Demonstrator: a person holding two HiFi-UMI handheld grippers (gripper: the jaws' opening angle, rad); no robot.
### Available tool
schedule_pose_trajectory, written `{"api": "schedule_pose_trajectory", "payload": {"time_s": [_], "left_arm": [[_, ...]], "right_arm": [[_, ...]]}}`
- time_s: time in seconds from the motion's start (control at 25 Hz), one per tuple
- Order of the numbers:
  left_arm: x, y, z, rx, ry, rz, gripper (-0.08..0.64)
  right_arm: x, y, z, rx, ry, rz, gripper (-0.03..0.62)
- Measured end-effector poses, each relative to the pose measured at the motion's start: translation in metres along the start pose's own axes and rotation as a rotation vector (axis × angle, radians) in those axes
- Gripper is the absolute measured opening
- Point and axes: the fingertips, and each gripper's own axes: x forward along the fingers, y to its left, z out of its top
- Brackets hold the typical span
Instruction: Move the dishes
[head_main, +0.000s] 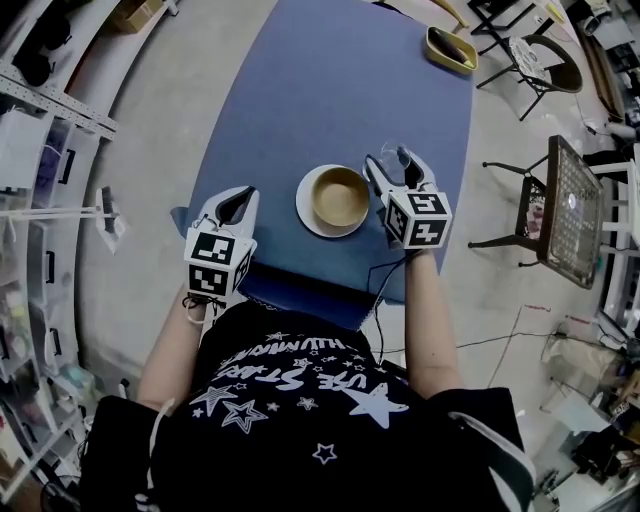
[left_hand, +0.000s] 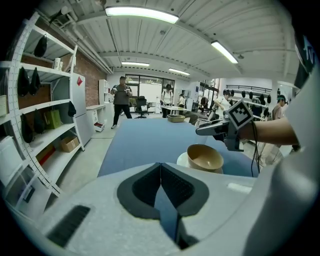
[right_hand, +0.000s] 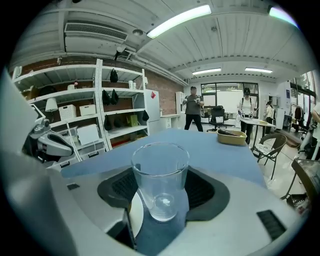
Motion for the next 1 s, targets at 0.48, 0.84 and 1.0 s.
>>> {"api": "schedule_pose_trajectory", "payload": {"time_s": [0.48,0.84,1.0], "left_arm": [[-0.009,-0.002,-0.006,-0.009,-0.004,0.000,0.020],[-0.019,-0.001,-0.007,-0.002,-0.014,-0.010,0.020],[-0.021,-0.003,-0.006,-0.006,-0.025,-0.021,0.020]], "right_arm": [[0.002,0.003,-0.004,0.015,-0.023,-0.044,0.284],[-0.010,0.011,-0.007,0.030,-0.005,-0.056,0.305],[-0.022,0.016,-0.018,0.038,0.010,-0.070,0.307]]}}
